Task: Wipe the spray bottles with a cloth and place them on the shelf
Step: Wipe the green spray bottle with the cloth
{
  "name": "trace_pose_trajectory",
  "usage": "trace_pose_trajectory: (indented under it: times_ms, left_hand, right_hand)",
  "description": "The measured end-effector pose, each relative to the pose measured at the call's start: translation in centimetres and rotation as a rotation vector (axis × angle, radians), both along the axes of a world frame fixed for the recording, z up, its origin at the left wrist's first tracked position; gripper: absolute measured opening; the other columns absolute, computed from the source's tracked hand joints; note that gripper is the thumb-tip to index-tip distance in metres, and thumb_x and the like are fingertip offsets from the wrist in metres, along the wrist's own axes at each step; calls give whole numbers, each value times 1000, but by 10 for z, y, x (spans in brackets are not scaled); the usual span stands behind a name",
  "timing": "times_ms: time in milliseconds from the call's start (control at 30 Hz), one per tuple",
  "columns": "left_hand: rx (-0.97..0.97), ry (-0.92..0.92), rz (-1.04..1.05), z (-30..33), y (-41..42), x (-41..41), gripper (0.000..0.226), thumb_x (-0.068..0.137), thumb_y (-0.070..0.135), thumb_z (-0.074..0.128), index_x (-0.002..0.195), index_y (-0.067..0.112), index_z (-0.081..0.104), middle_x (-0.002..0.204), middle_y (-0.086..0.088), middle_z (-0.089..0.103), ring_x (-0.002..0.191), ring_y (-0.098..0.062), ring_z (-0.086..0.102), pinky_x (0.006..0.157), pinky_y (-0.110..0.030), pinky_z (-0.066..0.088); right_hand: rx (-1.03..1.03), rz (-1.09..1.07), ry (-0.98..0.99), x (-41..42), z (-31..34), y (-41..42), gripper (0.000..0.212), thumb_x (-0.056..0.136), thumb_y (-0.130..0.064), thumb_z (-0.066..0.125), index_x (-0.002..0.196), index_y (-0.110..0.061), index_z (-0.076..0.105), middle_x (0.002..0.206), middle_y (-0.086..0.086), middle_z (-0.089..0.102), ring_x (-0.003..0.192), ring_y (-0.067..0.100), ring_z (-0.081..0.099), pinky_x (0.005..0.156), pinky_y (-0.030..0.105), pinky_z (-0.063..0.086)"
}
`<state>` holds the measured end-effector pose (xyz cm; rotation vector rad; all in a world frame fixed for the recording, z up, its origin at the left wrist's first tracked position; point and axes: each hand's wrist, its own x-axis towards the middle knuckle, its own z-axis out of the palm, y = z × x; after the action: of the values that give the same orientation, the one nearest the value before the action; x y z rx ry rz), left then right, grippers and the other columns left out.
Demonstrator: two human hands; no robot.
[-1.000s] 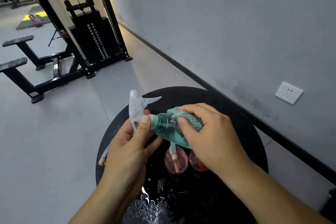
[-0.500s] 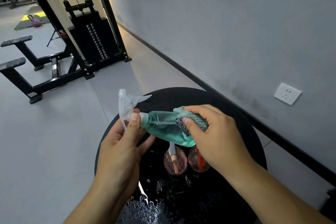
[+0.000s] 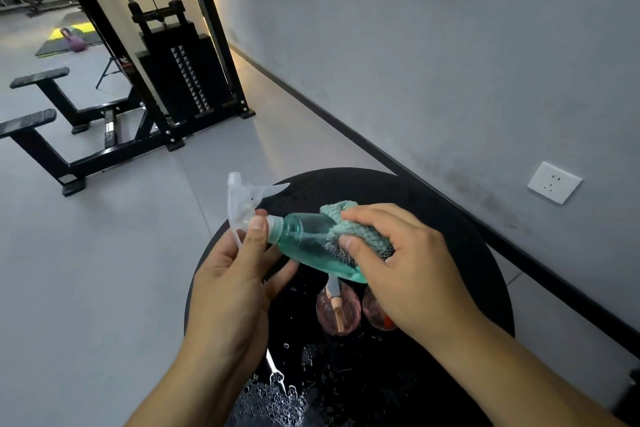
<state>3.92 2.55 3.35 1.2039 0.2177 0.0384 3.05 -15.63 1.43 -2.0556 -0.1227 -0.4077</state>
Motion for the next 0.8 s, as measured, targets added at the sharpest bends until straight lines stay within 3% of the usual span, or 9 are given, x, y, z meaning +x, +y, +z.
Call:
trace_pose_trajectory:
  times_ms: [200, 433, 600, 800]
  left_hand:
    - [-22, 4, 14, -1, 6, 3, 21, 103, 26, 61, 93, 19, 78, 106, -5, 81, 102, -20, 79, 84, -39, 66]
    - [16, -3, -28, -4, 2, 0, 19, 104, 26, 59, 101, 13, 73, 106, -5, 81, 101, -20, 79, 77, -32, 66]
    - [-3, -5, -8, -2, 6, 2, 19, 104, 27, 60, 102, 14, 74, 111, -8, 80, 105, -22, 78, 87, -40, 65]
    - [-3, 26, -32, 0, 7, 4, 17, 104, 22, 60, 107, 11, 73, 99, -4, 80, 95, -21, 80, 79, -39, 67]
  right_hand:
    - [15, -66, 15, 5, 0, -9, 23, 95, -20, 73, 117, -27, 75, 108, -23, 67, 103, -12, 60, 79, -1, 44]
    - [23, 12, 13, 1, 0, -2, 24, 95, -19, 73, 117, -26, 74, 111, -21, 67, 106, -9, 61, 77, 0, 47]
    - [81, -112, 34, 6, -2, -13, 21, 94, -24, 74, 114, -30, 75, 103, -23, 69, 98, -11, 64, 75, 3, 49]
    - [196, -148, 67, 6, -4, -17, 21, 92, -27, 77, 112, -32, 77, 101, -21, 73, 94, -7, 68, 73, 7, 52]
